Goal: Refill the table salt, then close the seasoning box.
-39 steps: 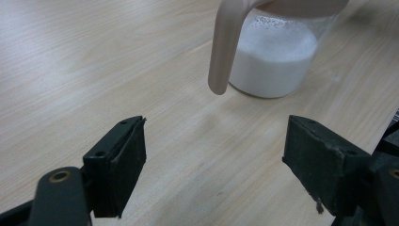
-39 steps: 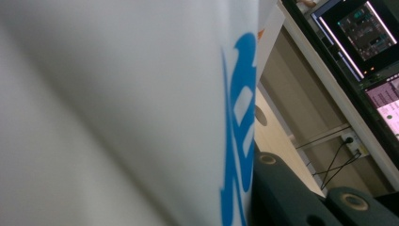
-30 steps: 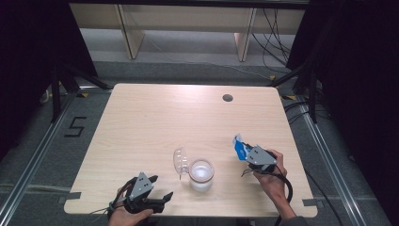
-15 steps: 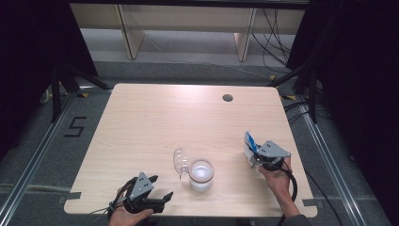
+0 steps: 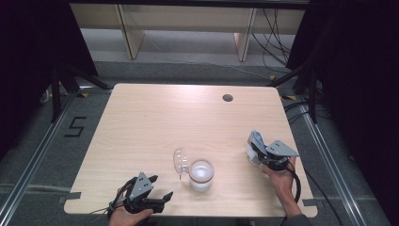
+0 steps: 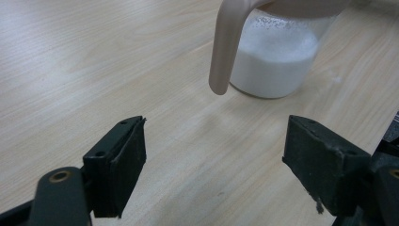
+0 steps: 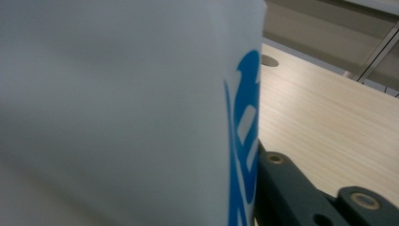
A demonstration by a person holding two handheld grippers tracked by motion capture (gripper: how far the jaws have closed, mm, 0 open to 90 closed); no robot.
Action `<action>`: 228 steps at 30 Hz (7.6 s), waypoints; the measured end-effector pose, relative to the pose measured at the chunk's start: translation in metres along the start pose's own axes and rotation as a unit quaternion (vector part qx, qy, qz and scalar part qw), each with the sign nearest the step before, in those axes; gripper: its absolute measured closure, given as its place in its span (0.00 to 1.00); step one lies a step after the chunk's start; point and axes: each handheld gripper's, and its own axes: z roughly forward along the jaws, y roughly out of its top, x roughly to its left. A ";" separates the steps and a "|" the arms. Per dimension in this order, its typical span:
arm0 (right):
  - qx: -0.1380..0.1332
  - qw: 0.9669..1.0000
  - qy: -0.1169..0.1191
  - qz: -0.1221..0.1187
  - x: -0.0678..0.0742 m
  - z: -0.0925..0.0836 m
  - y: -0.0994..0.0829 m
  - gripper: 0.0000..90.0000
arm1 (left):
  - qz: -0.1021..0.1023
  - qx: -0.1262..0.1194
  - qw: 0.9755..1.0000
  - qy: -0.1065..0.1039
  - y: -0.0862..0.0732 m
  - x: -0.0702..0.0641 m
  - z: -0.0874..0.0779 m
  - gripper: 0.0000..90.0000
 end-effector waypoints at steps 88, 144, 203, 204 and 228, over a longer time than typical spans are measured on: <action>0.034 0.990 0.013 0.138 0.058 -0.097 -0.011 0.22 | -0.024 -0.011 1.000 -0.002 0.002 0.002 0.001 0.23; 0.064 0.990 0.055 0.115 0.078 -0.099 -0.015 0.21 | -0.019 -0.058 0.998 -0.023 0.042 0.003 -0.014 0.87; 0.065 0.990 0.062 0.105 0.079 -0.096 -0.015 0.22 | 0.016 -0.048 0.997 -0.066 0.068 -0.014 0.006 0.79; 0.067 0.990 0.065 0.109 0.080 -0.096 -0.016 0.22 | 0.013 -0.048 0.996 -0.069 0.067 -0.014 0.006 0.74; 0.048 0.988 0.092 0.115 0.090 -0.101 -0.015 0.17 | -0.031 -0.026 0.996 -0.075 0.034 -0.020 -0.006 0.26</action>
